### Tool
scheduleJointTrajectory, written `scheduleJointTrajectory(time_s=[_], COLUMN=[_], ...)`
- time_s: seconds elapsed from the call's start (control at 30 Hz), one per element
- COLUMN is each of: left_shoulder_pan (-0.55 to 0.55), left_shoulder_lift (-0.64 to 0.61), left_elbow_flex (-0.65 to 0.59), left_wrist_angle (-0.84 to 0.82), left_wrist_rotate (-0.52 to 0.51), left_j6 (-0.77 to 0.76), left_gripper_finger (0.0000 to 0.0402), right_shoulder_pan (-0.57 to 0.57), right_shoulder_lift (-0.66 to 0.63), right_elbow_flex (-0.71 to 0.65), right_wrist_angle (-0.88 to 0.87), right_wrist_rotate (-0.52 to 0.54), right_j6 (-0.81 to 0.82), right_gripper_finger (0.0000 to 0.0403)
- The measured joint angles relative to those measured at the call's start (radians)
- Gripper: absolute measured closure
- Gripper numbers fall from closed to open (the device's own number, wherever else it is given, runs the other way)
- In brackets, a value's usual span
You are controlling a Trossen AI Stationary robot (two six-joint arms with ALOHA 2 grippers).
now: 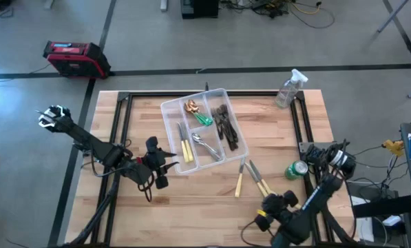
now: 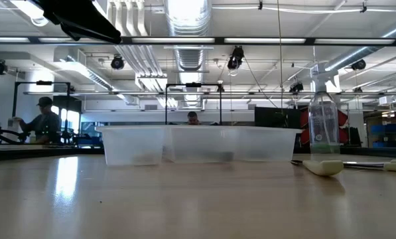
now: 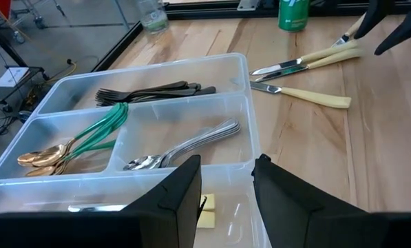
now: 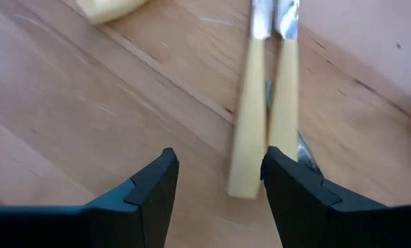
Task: Sort silverware
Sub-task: Put the yellow knife into the transparent silverware tray
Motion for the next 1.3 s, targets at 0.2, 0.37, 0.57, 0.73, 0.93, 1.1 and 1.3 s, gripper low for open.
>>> scheduleJointTrajectory(time_s=[0.2, 0.37, 0.57, 0.73, 0.93, 1.1, 1.3], left_shoulder_pan=[0.000, -0.001, -0.005, -0.005, -0.005, -0.006, -0.006], left_shoulder_lift=[0.001, 0.001, 0.001, 0.001, 0.008, 0.008, 0.008], left_elbow_flex=[0.000, 0.000, 0.000, 0.000, 0.000, 0.000, 0.000], left_wrist_angle=[0.000, 0.002, 0.001, 0.000, 0.000, 0.000, 0.000], left_wrist_rotate=[0.000, 0.000, 0.001, 0.001, 0.001, 0.001, 0.000], left_j6=[-0.002, -0.015, -0.033, -0.034, -0.033, -0.034, -0.033], left_gripper_finger=[0.0281, 0.0282, 0.0283, 0.0283, 0.0283, 0.0283, 0.0283], right_shoulder_pan=[0.044, 0.022, -0.007, -0.005, -0.014, -0.054, -0.092], right_shoulder_lift=[0.008, 0.007, 0.009, 0.007, 0.072, 0.160, 0.226], right_elbow_flex=[-0.076, -0.148, -0.125, -0.090, -0.087, -0.020, 0.059], right_wrist_angle=[0.096, 0.258, 0.363, 0.348, 0.361, 0.384, 0.342], right_wrist_rotate=[0.011, 0.020, 0.130, 0.176, 0.271, 0.311, 0.333], right_j6=[0.090, 0.007, -0.091, -0.098, 0.052, 0.054, 0.099], right_gripper_finger=[0.0226, 0.0237, 0.0252, 0.0261, 0.0256, 0.0226, 0.0182])
